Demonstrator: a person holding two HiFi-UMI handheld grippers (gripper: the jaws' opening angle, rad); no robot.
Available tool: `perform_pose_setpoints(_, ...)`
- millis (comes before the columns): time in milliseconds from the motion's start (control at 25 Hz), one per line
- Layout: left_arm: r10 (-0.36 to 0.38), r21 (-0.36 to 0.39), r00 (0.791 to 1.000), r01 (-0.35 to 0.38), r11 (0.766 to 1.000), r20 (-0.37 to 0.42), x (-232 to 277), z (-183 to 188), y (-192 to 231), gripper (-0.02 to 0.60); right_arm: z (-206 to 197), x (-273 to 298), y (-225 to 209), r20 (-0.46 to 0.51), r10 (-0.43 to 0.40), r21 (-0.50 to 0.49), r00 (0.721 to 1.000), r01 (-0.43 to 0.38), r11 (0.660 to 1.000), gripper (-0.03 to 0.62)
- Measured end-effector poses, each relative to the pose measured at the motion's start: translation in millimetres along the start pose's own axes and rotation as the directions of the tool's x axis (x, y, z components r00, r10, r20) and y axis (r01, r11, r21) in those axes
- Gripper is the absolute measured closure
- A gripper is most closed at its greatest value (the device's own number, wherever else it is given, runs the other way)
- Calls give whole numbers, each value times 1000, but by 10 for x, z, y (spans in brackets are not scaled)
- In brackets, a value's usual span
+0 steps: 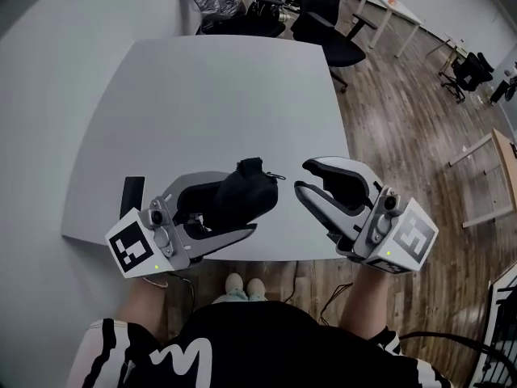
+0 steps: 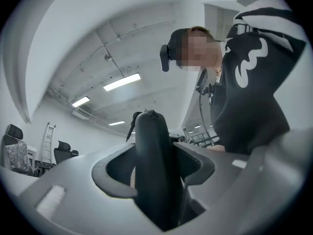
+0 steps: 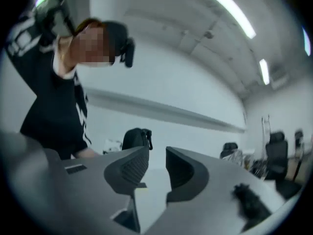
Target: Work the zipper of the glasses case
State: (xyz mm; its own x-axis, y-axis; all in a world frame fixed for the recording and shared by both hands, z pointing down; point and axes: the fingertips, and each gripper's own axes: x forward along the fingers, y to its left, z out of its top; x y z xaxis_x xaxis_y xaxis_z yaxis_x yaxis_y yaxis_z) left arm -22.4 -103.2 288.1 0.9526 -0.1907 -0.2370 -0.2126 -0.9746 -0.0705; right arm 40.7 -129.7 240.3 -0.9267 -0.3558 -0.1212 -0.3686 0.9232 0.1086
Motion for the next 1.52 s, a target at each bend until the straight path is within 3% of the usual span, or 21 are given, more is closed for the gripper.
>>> perform_pose_setpoints(80,-53,0,998,53,999,-30,33,17,-62,341,36,20,114,-53,-10,-239,999,-3,971,496)
perform_pose_setpoints(240,-63,-34,997,62,998,-46,46,7,-72,340,142,59,297,-121,20,-433,992,-71,899,496)
perform_pose_setpoints(480,-112,-92,990,103,990,-91,60,-3,-122,339,153,145,291,-168,-6,-511,986,-81,856,497)
perform_pose_setpoints(600,-105,-115,990,93,989,-96,54,-25,-113,337,91,169,343,-209,0,-546,978,-116,830,573)
perform_pose_setpoints(760,-93,-184,995,85,979,-36,27,-30,-92,339,5,164,348,-221,-11,-569,975,-120,814,588)
perform_pose_setpoints(840,-70,-263,996,83,961,56,22,43,-62,344,38,155,328,-214,-44,-602,976,-96,793,588)
perform_pose_setpoints(1000,-31,-381,976,113,918,215,21,149,-5,350,113,206,311,-236,-78,-655,969,-99,749,589)
perform_pose_setpoints(1360,28,-564,931,197,802,365,-89,-13,51,353,-162,184,343,-329,-139,-710,934,-147,689,589)
perform_pose_setpoints(1520,60,-613,930,189,767,363,-35,-52,120,353,-217,152,274,-369,-169,-724,914,-168,669,589)
